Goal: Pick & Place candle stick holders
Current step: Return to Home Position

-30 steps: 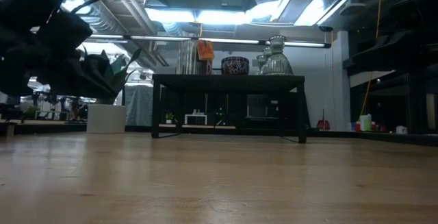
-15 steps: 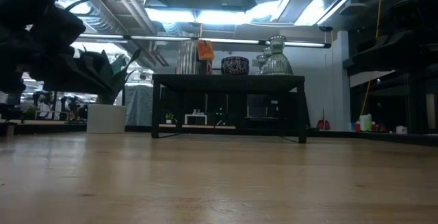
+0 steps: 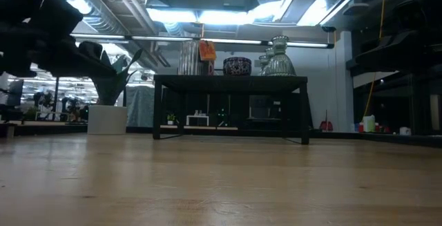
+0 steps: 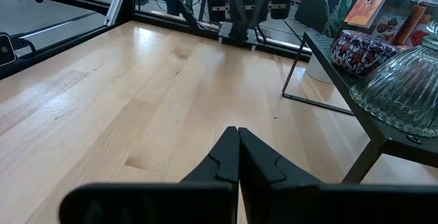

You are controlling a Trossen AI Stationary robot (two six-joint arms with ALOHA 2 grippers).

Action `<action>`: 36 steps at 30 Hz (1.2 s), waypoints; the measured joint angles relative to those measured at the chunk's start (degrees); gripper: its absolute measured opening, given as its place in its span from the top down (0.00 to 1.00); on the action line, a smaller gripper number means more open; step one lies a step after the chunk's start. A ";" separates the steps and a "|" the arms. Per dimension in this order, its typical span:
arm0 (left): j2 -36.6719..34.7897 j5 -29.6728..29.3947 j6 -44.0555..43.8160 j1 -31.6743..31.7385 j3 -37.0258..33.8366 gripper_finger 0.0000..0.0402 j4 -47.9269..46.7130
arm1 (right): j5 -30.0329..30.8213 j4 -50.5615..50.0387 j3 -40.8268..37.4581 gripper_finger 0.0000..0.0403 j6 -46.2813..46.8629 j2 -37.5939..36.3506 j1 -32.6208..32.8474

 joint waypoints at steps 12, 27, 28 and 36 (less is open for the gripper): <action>-10.80 0.02 2.59 2.66 0.00 0.83 -0.04 | 0.00 0.00 0.00 0.99 0.00 0.00 0.02; -19.33 5.87 0.57 2.58 -0.02 0.82 -0.75 | 0.00 -0.01 -0.01 0.99 0.00 0.00 0.00; -19.33 8.07 1.37 2.55 -0.02 0.82 -1.00 | 0.00 0.00 -0.01 0.99 0.00 0.00 0.01; -19.33 13.09 4.45 2.55 -0.02 0.83 -1.96 | 0.00 -0.02 0.00 0.99 0.00 0.00 0.02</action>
